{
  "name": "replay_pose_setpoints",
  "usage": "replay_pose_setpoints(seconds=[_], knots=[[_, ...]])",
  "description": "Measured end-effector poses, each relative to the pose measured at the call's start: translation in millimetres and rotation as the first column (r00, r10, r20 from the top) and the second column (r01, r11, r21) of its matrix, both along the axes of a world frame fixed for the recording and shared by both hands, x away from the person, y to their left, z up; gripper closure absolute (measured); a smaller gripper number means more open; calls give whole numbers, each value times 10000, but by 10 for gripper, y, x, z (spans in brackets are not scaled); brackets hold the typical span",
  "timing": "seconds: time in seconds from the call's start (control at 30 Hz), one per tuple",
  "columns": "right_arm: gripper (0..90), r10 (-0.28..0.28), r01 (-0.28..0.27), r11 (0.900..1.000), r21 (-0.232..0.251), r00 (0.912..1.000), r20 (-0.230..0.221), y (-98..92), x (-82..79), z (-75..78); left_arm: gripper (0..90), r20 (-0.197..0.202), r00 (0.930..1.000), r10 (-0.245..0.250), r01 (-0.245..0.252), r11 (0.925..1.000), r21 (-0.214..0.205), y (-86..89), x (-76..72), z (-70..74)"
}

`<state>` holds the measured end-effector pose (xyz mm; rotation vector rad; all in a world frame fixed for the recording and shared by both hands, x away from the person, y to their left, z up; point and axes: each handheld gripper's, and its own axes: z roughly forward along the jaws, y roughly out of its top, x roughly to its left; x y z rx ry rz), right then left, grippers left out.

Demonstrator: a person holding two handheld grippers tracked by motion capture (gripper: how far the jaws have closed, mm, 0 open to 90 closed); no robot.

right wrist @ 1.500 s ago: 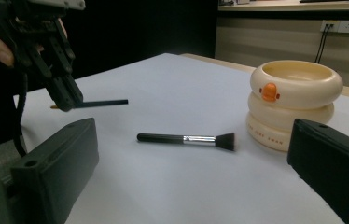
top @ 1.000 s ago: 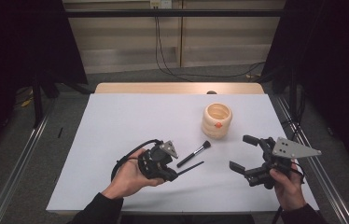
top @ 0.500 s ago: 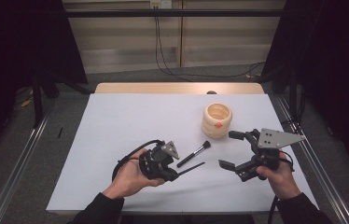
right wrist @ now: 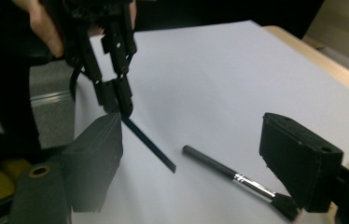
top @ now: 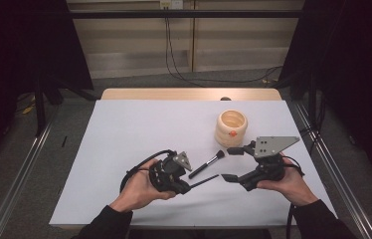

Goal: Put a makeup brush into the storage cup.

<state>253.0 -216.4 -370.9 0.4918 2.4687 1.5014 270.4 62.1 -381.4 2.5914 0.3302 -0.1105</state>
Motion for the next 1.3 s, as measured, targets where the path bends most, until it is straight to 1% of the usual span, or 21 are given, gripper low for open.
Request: replay_pose_setpoints(seconds=[0.17,0.23,0.3,0.33,0.47,0.53,0.57,0.6,0.63,0.73,0.8,0.9,0.97,1.0,1.07,1.1,1.13,1.17,1.2,1.23,1.3], knots=[[235,584,-618,9934,-965,9976,-376,107,18,-11,833,-35,10000,-80,81,10000,36,-16,-7,-12],[252,714,-812,9851,-1513,9951,-692,153,63,4,834,14,9999,-117,117,9999,112,-22,-4,-15],[271,746,-910,9792,-1815,9927,-952,177,110,1,833,-6,10000,-80,80,9999,114,-25,-10,-19],[276,767,-963,9769,-1905,9913,-1074,186,124,-1,834,-4,9998,-206,206,9997,100,-25,-6,-19],[303,1133,-1482,9570,-2493,9824,-1488,250,184,-24,834,-54,9999,-130,131,9998,123,-29,-16,-22],[342,1259,-1658,9490,-2682,9791,-1596,276,191,-28,834,-52,9997,-241,241,9997,69,-34,-17,-28],[364,1197,-1566,9472,-2796,9822,-1446,284,192,-27,834,-113,9997,-233,234,9997,30,-37,-21,-30],[362,1193,-1559,9463,-2833,9826,-1422,287,197,-29,834,-50,9994,-334,335,9993,168,-42,-21,-24],[358,1239,-1663,9432,-2877,9793,-1600,299,199,-35,834,-52,9994,-331,332,9994,110,-48,-26,-27],[357,1397,-1899,9290,-3175,9747,-1742,316,219,-45,834,-37,9994,-332,333,9992,226,-53,-18,-37],[364,1461,-1990,9246,-3248,9727,-1801,331,221,-47,833,-48,9994,-334,335,9991,246,-57,-14,-46],[409,1723,-2300,8995,-3716,9681,-1822,387,225,-42,834,-110,9996,-276,279,9992,294,-63,1,-68],[442,1975,-2534,8943,-3689,9631,-1828,411,233,-47,834,-148,9995,-293,297,9991,310,-64,-1,-77],[452,2050,-2613,8887,-3767,9614,-1833,427,231,-63,834,-154,9994,-319,323,9990,306,-65,-2,-78],[468,2071,-2701,8722,-4077,9592,-1924,455,225,-98,833,-173,9995,-251,255,9993,281,-72,-7,-84],[469,2129,-2796,8623,-4222,9566,-1988,469,220,-117,834,-149,9991,-386,391,9986,359,-74,-6,-85],[482,2153,-2834,8571,-4302,9557,-2006,481,217,-125,834,-187,9993,-310,316,9989,335,-81,-15,-90],[493,2100,-2760,8564,-4364,9583,-1940,495,214,-124,833,-135,9991,-391,396,9984,395,-86,-14,-91],[504,2225,-2921,8530,-4326,9531,-2050,497,218,-125,833,-177,9993,-322,328,9988,352,-90,-24,-92],[513,2143,-2841,8521,-4395,9556,-2022,504,215,-125,833,-130,9990,-427,431,9983,402,-95,-21,-89],[531,2167,-2882,8403,-4592,9549,-2029,503,212,-134,834,-198,9991,-381,388,9985,391,-101,-34,-93]])
